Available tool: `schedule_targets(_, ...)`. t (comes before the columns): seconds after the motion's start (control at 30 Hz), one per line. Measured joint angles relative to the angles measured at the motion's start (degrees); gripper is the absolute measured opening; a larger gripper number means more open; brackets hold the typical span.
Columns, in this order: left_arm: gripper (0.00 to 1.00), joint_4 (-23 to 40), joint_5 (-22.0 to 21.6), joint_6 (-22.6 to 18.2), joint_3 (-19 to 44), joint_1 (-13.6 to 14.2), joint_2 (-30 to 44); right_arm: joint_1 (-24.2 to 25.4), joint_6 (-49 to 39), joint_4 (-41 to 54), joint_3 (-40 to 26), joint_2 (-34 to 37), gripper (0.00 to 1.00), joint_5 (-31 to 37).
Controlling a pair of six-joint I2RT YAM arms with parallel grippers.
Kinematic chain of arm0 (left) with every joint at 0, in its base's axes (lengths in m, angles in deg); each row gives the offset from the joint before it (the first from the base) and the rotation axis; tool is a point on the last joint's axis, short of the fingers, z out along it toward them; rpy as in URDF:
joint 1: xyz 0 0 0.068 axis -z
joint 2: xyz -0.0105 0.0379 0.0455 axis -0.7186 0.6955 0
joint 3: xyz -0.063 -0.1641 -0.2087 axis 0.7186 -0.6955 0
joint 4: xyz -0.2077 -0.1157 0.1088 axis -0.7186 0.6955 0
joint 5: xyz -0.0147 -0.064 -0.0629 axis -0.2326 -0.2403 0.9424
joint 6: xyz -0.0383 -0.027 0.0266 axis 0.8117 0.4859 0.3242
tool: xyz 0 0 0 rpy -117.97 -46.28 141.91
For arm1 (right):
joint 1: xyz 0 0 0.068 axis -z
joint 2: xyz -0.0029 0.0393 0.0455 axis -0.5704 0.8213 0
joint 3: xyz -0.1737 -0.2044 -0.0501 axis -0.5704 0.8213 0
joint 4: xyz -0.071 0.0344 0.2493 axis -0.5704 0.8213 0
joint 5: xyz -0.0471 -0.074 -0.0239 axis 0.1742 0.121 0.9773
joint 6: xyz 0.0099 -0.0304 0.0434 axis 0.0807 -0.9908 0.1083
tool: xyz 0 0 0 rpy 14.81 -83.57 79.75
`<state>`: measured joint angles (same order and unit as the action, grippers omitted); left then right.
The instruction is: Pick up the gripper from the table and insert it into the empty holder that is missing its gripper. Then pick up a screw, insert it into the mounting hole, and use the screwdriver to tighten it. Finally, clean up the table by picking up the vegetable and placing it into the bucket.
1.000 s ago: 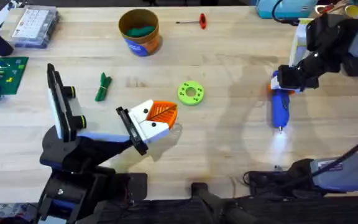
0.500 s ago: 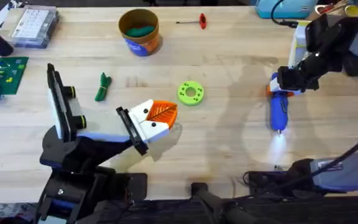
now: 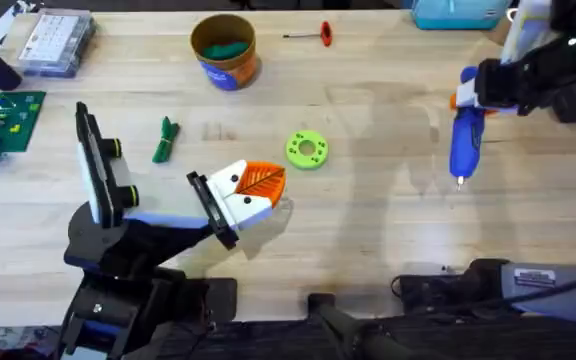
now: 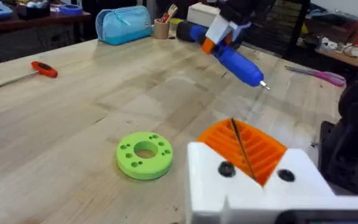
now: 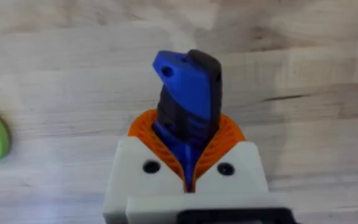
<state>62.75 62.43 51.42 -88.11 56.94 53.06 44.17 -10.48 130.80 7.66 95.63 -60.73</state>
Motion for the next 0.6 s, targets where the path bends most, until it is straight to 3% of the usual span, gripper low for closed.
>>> schedule_targets(0.37, 0.015, 0.0, 0.0, 0.01, 0.0, 0.0, 0.0, -0.14, -0.22, -7.35, -0.53, -6.26, 0.027, -8.16)
schedule_targets(0.6, 0.015, 0.0, 0.0, 0.0, 0.0, 0.0, 0.0, -0.2, -0.4, -7.87, -4.99, -8.45, 0.027, -10.04)
